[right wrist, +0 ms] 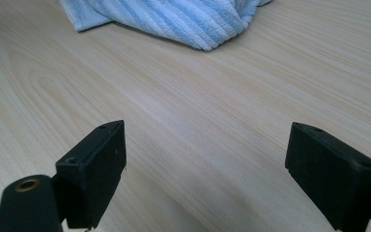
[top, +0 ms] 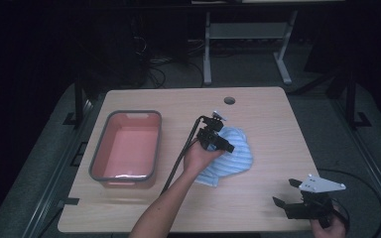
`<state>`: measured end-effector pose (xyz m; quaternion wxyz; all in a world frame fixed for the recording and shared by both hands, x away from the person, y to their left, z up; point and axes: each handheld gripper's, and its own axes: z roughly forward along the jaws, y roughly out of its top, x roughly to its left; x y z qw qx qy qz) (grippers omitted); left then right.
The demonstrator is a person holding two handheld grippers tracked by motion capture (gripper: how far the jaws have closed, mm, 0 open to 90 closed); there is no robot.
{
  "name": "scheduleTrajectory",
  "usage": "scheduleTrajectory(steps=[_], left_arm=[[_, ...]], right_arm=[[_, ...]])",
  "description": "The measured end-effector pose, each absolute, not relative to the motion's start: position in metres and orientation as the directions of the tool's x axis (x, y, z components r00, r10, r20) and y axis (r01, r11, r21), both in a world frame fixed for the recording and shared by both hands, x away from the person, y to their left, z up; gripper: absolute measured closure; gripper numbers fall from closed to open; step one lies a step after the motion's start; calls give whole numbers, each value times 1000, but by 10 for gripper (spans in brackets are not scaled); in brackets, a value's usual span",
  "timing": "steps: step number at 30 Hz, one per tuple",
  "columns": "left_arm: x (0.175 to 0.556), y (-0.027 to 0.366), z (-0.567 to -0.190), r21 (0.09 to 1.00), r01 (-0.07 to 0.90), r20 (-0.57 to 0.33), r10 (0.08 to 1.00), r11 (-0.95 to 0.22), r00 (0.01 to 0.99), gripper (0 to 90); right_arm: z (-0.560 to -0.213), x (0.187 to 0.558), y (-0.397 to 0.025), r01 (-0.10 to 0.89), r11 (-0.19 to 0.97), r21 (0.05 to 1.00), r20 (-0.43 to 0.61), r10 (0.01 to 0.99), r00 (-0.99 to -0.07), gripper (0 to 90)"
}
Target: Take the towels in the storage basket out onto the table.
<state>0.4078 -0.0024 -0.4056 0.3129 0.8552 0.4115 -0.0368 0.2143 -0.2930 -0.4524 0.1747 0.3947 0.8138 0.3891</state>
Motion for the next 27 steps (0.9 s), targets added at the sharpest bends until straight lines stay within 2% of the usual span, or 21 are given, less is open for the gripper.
scheduleTrajectory(steps=[11, 27], left_arm=[[390, 13, -391, 556, 688, -324, 641, -466, 696, 298], [364, 39, -392, 591, 676, -348, 617, -441, 706, 267]], right_arm=[[-452, 215, -295, 507, 384, 771, 18, 784, -621, 141], [-454, 219, -295, 519, 385, 763, 20, 789, -614, 141]])
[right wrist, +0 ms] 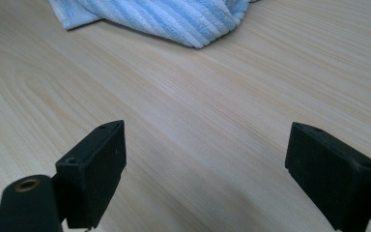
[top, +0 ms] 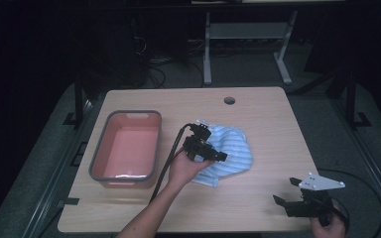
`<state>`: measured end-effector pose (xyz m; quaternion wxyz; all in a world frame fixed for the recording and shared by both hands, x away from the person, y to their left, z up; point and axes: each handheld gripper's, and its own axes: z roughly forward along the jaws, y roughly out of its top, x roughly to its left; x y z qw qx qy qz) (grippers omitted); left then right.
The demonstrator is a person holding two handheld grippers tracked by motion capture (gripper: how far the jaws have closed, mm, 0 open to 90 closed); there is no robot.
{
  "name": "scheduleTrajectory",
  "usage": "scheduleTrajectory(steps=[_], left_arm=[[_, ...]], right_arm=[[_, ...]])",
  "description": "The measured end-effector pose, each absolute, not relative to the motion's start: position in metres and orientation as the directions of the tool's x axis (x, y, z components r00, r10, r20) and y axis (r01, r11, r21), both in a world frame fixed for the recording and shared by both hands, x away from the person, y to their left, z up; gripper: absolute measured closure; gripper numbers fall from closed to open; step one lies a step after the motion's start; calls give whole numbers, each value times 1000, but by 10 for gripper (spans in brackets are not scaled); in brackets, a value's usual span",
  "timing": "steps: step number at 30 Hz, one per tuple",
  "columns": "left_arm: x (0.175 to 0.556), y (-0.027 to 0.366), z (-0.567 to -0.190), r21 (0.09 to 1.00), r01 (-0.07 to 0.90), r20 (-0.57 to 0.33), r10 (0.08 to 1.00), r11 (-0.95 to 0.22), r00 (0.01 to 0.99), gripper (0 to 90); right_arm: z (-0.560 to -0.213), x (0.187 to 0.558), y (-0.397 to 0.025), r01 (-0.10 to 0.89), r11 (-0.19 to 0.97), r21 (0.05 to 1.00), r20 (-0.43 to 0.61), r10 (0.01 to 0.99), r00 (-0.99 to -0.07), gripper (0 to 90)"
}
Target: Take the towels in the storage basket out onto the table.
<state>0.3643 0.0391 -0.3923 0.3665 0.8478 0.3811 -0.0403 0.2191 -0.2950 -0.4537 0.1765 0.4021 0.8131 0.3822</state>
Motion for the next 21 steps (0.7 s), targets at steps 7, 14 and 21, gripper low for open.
scheduleTrajectory(steps=[7, 14, 21], left_arm=[[352, 50, -391, 600, 662, -332, 613, -449, 717, 266], [339, 59, -392, 610, 652, -324, 609, -451, 724, 267], [329, 67, -397, 615, 650, -333, 601, -446, 727, 267]], right_arm=[[-455, 220, -295, 523, 388, 759, 20, 789, -614, 141], [-455, 220, -297, 525, 385, 759, 20, 793, -609, 141], [-455, 219, -298, 529, 381, 758, 20, 797, -603, 141]])
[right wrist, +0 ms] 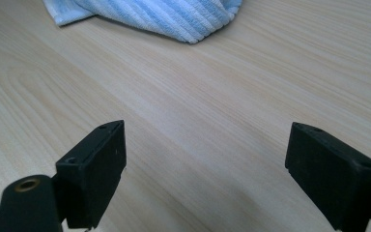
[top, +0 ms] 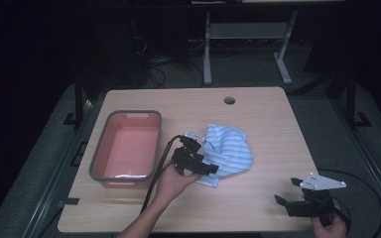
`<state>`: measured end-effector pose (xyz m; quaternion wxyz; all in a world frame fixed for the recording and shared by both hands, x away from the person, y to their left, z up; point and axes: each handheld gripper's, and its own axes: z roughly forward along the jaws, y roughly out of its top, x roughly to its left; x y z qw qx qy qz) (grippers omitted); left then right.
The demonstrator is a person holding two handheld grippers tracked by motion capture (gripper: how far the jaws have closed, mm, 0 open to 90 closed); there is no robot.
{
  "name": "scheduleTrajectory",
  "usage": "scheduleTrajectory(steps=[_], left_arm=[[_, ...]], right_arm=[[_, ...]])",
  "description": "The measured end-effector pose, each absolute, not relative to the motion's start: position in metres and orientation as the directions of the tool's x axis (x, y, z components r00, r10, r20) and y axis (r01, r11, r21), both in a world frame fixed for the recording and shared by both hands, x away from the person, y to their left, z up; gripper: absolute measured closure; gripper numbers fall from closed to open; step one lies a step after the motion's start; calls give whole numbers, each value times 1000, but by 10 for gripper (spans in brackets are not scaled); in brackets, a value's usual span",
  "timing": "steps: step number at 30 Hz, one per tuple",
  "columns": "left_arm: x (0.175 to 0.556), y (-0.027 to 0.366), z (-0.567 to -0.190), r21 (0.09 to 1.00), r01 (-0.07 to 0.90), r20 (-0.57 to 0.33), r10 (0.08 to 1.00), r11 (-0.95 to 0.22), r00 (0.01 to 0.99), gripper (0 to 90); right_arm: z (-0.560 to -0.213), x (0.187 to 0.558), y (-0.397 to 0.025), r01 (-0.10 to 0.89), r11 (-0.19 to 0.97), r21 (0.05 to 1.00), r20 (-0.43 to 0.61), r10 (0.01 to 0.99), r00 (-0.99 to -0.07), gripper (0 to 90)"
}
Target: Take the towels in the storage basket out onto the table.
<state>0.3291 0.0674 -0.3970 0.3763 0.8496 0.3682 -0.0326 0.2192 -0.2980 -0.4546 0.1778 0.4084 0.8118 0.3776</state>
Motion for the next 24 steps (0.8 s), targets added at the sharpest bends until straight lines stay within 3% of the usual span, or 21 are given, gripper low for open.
scheduleTrajectory(steps=[24], left_arm=[[271, 91, -416, 649, 610, -316, 568, -455, 760, 261]], right_arm=[[-455, 216, -296, 524, 388, 758, 16, 792, -610, 141]])
